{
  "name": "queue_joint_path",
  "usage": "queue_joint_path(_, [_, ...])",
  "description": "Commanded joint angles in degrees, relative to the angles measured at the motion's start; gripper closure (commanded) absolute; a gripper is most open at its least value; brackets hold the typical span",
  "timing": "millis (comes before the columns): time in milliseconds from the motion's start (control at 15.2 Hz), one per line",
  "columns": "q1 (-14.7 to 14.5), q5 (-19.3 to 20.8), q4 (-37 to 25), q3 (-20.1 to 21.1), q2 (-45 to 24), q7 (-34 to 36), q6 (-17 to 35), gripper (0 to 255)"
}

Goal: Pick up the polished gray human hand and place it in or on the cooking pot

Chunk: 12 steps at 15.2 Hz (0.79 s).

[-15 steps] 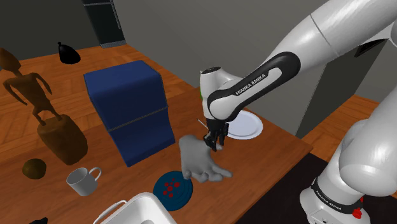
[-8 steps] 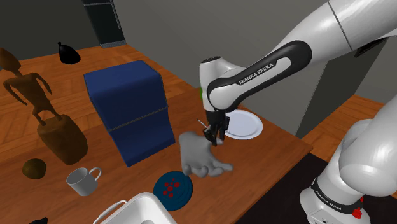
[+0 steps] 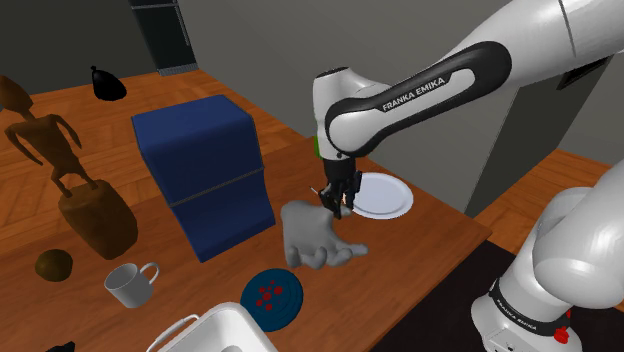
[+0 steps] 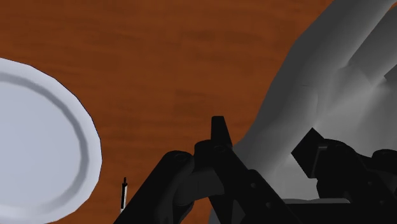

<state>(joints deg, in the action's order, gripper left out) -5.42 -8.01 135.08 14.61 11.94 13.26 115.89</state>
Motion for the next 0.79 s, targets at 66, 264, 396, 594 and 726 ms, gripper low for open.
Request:
queue_joint_path(66, [0.0,-0.1,-1.6,-0.2,1.0,0.1,-2.4,255])
queue_joint_path(264, [0.0,-0.1,-3.1,-0.3,1.9,0.1,-4.8,255])
queue_joint_path(396, [0.1,-0.1,-4.2,-0.4,2.4,0.1,-6.4,255])
queue_joint_path(594, [0.1,-0.1,-5.5,-0.6,3.0,0.2,-8.3,255])
queue_joint_path(726, [-1.2,-0.8,-6.4,1.2,2.4,3.0,-8.3,255])
